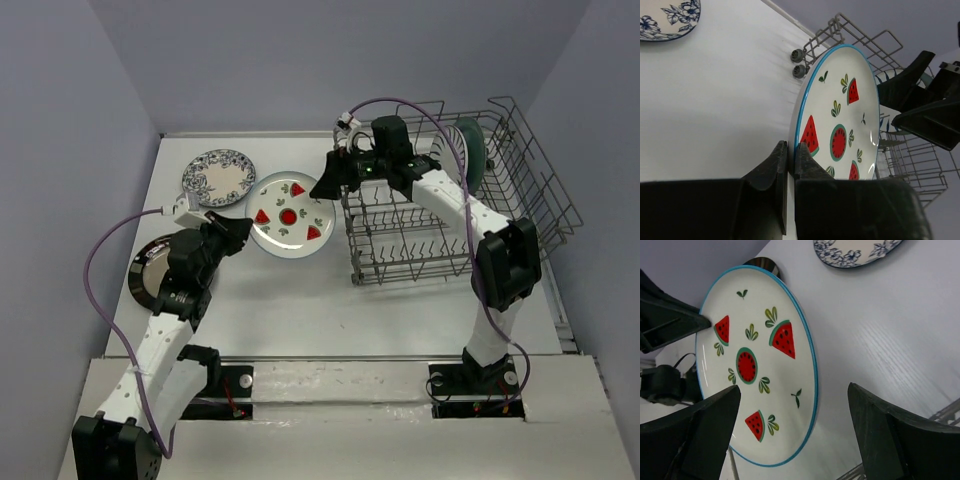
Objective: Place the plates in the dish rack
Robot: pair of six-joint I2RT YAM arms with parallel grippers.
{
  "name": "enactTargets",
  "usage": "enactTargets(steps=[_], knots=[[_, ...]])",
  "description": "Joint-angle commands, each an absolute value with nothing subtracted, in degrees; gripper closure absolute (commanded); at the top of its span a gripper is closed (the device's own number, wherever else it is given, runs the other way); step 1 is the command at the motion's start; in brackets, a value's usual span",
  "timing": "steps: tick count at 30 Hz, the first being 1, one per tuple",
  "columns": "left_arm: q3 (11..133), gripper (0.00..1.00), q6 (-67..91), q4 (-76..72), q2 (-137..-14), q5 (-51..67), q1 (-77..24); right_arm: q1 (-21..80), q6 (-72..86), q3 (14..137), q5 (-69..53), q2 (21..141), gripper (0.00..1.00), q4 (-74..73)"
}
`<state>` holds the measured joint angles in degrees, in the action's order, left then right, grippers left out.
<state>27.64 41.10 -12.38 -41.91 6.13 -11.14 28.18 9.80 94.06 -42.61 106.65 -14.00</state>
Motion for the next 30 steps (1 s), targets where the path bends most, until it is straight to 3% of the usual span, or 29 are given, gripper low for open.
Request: enactTargets(steps=[1,5,6,7,8,9,10,12,13,15,16,19,23,26,30], knots=[[34.53,0.94,45.44,-25.22,-40.25,12.83,-10.90,29.27,12.56,95.10,-52.90,107.40,0.09,-12.31],[35.51,0.94,45.18,-25.66,-39.73,13.62,-10.90,29.79,12.83,93.87,-53.27,106.96,0.10,-12.22],[35.59,0.94,45.09,-25.75,-39.64,13.71,-10.81,29.79,12.75,93.61,-54.13,106.70,0.15,-12.22],[35.68,0.94,44.83,-25.75,-39.81,14.32,-10.90,29.79,13.27,93.52,-56.58,106.35,0.35,-11.96],[35.86,0.94,44.65,-25.75,-39.90,14.67,-10.90,29.79,14.05,93.34,-57.12,106.35,0.47,-11.26],[35.95,0.94,44.56,-25.75,-40.08,15.11,-10.90,29.79,15.02,92.90,-57.04,105.56,0.67,-10.21],[36.03,0.94,44.30,-25.66,-40.25,15.47,-10.81,29.79,15.81,92.03,-56.52,104.95,0.93,-8.19],[36.30,0.92,43.34,-24.79,-40.17,15.64,-10.81,29.79,16.87,91.50,-54.07,103.72,0.93,-7.04],[36.47,0.77,42.63,-23.39,-39.82,15.47,-10.81,29.79,18.09,91.41,-52.75,102.23,0.93,-6.51],[37.70,0.56,38.79,-20.67,-39.29,15.38,-10.46,28.31,18.98,91.49,-48.98,100.38,0.93,-6.50],[39.01,0.33,36.93,-16.56,-38.77,15.38,-10.37,26.65,19.25,91.41,-47.82,98.46,0.93,-6.42],[41.21,0.05,28.59,-9.34,-38.06,16.08,-10.37,22.95,20.04,90.88,-40.19,95.02,0.93,-6.42],[42.89,0.01,18.74,1.74,-37.18,18.28,-10.46,16.19,18.56,88.60,-21.43,87.91,0.93,-6.50],[38.26,0.01,16.00,1.33,-34.38,15.22,-12.04,15.03,14.60,88.07,-8.66,84.83,0.93,-6.85],[37.43,0.01,14.50,2.11,-33.58,13.11,-12.92,13.37,-0.56,90.78,15.06,85.33,0.93,-6.94]])
